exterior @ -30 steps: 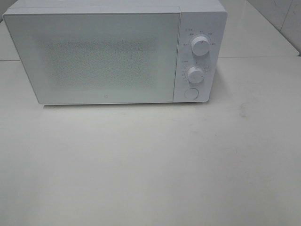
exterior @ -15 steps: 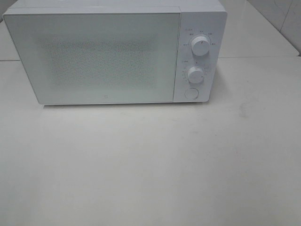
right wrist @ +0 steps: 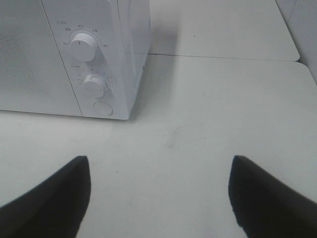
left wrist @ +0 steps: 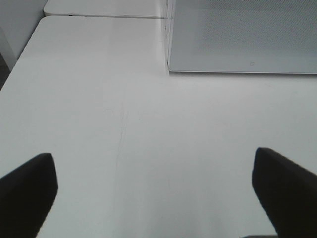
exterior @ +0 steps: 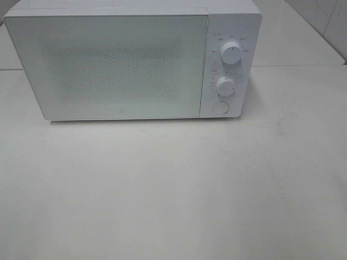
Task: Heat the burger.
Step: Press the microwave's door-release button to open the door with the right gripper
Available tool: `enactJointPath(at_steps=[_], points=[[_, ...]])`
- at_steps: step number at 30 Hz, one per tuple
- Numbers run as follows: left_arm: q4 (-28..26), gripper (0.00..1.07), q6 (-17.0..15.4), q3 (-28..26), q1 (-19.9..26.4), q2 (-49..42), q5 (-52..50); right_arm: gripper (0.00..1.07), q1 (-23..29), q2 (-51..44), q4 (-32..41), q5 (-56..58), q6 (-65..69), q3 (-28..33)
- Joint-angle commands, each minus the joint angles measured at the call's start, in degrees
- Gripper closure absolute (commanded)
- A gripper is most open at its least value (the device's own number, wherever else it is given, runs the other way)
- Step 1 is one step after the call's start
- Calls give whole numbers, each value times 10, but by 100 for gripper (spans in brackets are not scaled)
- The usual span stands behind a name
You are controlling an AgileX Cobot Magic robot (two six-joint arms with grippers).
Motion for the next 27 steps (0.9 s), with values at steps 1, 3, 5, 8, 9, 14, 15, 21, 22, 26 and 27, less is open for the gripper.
enactJointPath(at_steps=[1, 3, 5, 8, 9, 14, 15, 21, 22, 26, 27], points=[[-2, 6, -2, 2, 0, -9, -6, 32, -3, 61, 2, -64, 0, -3], [-2, 6, -2, 2, 0, -9, -6, 32, -3, 76, 2, -77, 0, -3], [-2, 6, -2, 2, 0, -9, -6, 32, -3, 105, 2, -101, 0, -3], [-2, 6, -2, 2, 0, -9, -6, 32, -3, 148, 2, -136, 0, -3], [-2, 6, -2, 2, 0, -9, -6, 32, -3, 175, 2, -160, 0, -3], [-2, 6, -2, 2, 0, -9, -6, 32, -3, 233, 2, -226, 0, 0], [-2, 6, -2, 2, 0, -9, -6, 32, -3, 257, 2, -268, 0, 9], [-2, 6, -2, 2, 0, -9, -6, 32, -3, 316, 1, -383, 0, 38], [-2, 6, -2, 2, 0, -9, -6, 32, -3, 337, 1, -427, 0, 50], [-2, 7, -2, 2, 0, -9, -6, 32, -3, 383, 1, -526, -2, 75], [-2, 7, -2, 2, 0, -9, -6, 32, -3, 383, 1, -526, -2, 75]])
